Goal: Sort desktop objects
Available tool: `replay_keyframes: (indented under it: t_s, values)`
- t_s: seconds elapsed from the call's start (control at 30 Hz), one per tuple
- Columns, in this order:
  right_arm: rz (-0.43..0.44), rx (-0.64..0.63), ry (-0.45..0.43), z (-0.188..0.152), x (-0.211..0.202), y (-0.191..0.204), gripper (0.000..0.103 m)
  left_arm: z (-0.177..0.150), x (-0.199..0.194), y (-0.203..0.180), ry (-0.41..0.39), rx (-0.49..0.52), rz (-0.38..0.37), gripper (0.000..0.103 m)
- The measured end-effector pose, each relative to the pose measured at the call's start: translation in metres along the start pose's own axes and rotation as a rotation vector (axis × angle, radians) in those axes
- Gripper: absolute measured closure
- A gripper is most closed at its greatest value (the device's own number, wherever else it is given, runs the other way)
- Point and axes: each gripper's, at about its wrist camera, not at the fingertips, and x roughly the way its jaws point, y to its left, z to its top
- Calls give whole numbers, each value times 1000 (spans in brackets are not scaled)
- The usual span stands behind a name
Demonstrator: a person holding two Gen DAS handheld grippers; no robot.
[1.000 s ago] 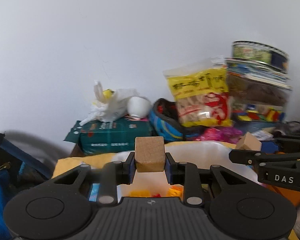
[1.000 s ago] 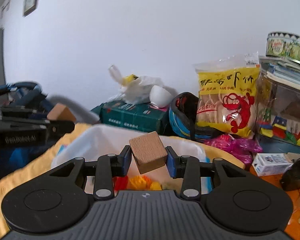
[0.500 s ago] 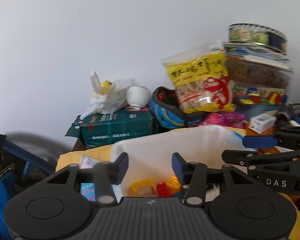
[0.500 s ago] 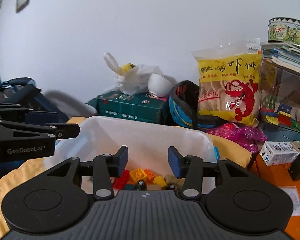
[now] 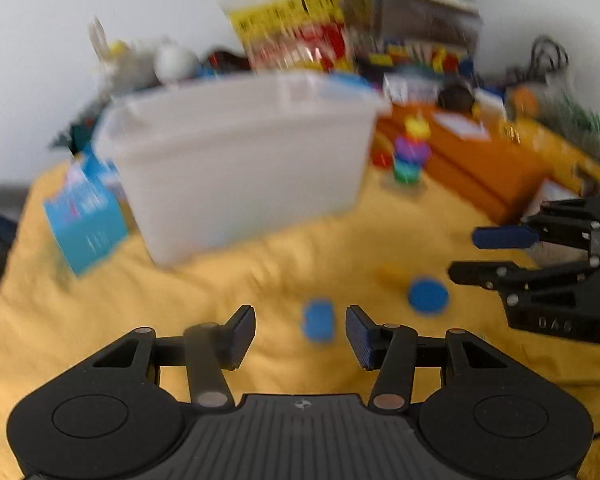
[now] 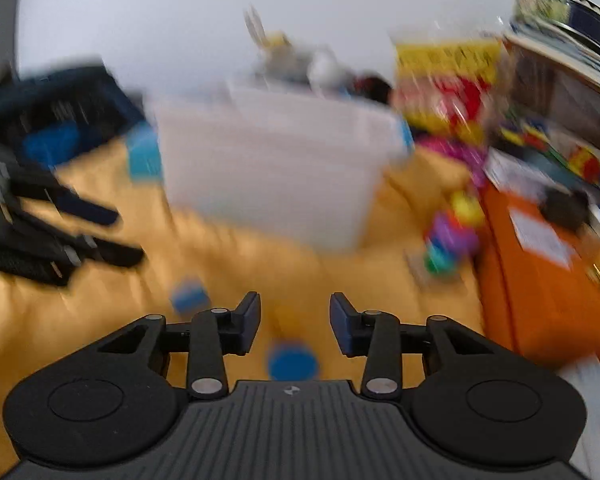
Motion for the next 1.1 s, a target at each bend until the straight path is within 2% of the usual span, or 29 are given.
replay_keyframes:
  t_s: [0.03, 0.07, 0.13, 0.23, 0.3, 0.33, 0.4, 0.43, 0.47, 0.53, 0.67, 0.77, 0.83, 0.97, 1.1]
  values:
    - [-9, 6, 32, -9, 1, 1, 62, -4, 4, -4, 14, 11, -19, 49]
    - [20, 41, 60, -17, 1, 0, 65, -6, 7, -8, 21, 26, -29, 49]
    - [67, 84, 81, -24, 0, -3, 68, -6, 17, -14, 35, 47, -15, 49]
    - [69, 90, 95, -26, 2, -1, 69, 4, 34, -9, 43, 8, -6, 52]
    - [67, 110, 96, -23, 1, 0, 68, 6, 46, -7, 57, -6, 6, 56]
    - [64, 117, 96, -24, 0, 0, 68, 6, 50, -5, 65, -17, 12, 62]
    - [60, 128, 93, -28, -7, 1, 68, 7, 59, -2, 80, -53, 3, 64]
    - [56, 133, 90, -31, -8, 0, 68, 8, 64, -1, 88, -66, -4, 70]
    - [47, 142, 90, -33, -8, -1, 68, 8, 68, -1, 100, -60, -11, 77]
    - [43, 185, 97, -36, -9, -5, 68, 6, 73, -6, 109, -12, -9, 77]
    - [67, 331, 145, -42, -4, -17, 68, -2, 59, -20, 76, 106, -17, 77]
    - [80, 340, 155, -43, -4, -17, 68, -10, 32, -27, 53, 211, 0, 77]
    - [99, 326, 153, -43, -5, -15, 68, -19, 15, -27, 55, 257, 37, 77]
    - [129, 313, 156, -46, -1, -9, 66, -40, -2, -21, 108, 220, 52, 77]
    - [160, 278, 167, -45, 4, -2, 64, -55, 0, -19, 134, 159, 40, 74]
